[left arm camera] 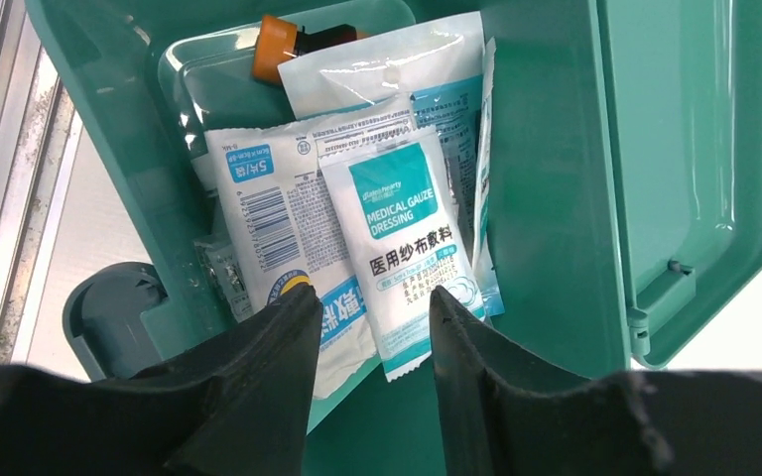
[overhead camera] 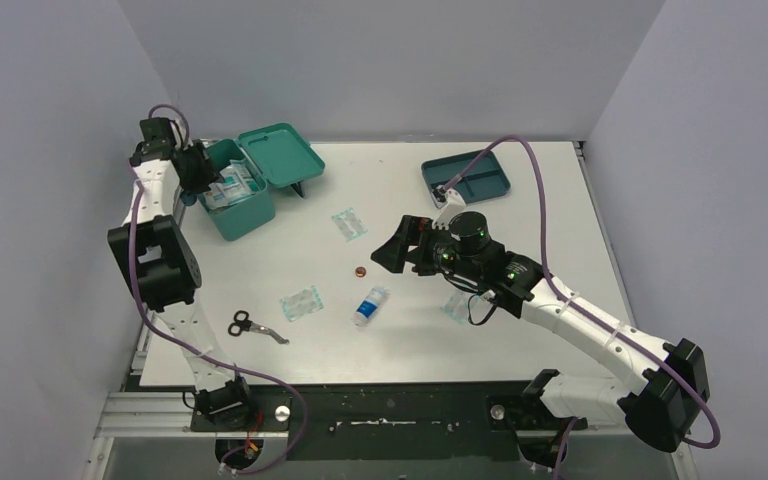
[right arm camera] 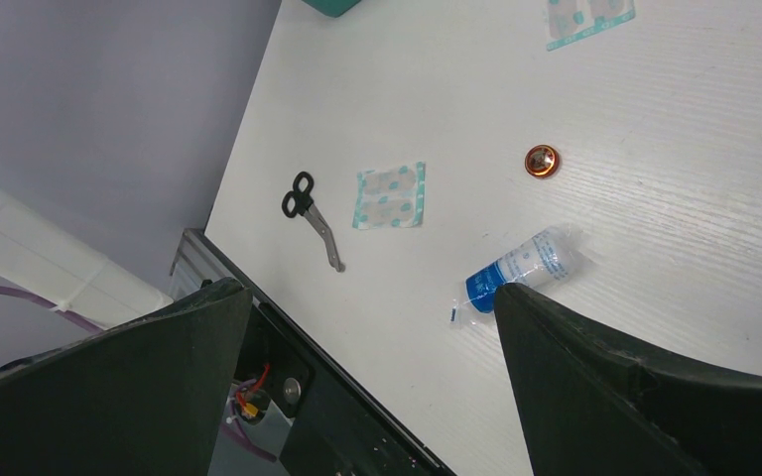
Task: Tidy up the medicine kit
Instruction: Place the medical item at the medicine box, then adjust the medical item in the medicine box.
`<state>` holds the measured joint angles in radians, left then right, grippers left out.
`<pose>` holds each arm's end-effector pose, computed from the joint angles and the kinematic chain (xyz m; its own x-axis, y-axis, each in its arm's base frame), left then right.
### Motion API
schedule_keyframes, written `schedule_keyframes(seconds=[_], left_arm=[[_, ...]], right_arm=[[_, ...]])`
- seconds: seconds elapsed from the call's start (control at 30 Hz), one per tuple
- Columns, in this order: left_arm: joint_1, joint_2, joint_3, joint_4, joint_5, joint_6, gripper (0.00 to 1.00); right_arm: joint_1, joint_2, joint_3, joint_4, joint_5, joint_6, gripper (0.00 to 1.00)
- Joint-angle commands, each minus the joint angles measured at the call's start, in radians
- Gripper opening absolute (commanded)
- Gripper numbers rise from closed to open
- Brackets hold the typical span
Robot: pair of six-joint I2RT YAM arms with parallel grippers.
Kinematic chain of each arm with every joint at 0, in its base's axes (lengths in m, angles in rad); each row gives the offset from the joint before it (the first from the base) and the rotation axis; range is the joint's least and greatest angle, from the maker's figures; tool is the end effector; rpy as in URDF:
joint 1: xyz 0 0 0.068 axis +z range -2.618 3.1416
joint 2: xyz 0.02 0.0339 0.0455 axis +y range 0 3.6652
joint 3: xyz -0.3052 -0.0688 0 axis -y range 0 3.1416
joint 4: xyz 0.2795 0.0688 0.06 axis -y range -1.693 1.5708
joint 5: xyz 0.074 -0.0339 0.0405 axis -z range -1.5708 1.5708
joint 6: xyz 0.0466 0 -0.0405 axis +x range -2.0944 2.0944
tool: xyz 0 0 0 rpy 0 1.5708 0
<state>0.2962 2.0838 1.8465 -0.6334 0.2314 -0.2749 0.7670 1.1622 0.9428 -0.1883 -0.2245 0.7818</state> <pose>0.5124 0.1452 0.2807 -0.6653 -0.4793 -0.5725 -0.3360 0.8769 -0.3437 0.2047 0.2117 0.3440 -0.7829 0.1994 -0.5893 -0.3834 0.5913 0.7094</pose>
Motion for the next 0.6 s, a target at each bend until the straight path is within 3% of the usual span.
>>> schedule_keyframes(seconds=[0.0,0.57], left_arm=[[-0.017,0.022,0.044,-0.029,-0.034,0.037,0.43],[-0.048,0.057,-0.031,0.008,-0.171,0.025,0.48]], right_arm=[[0.004,-0.021,0.023,0.044,0.008,-0.004,1.0],[0.005,-0.019,0.028,0.04,0.011,-0.019,1.0]])
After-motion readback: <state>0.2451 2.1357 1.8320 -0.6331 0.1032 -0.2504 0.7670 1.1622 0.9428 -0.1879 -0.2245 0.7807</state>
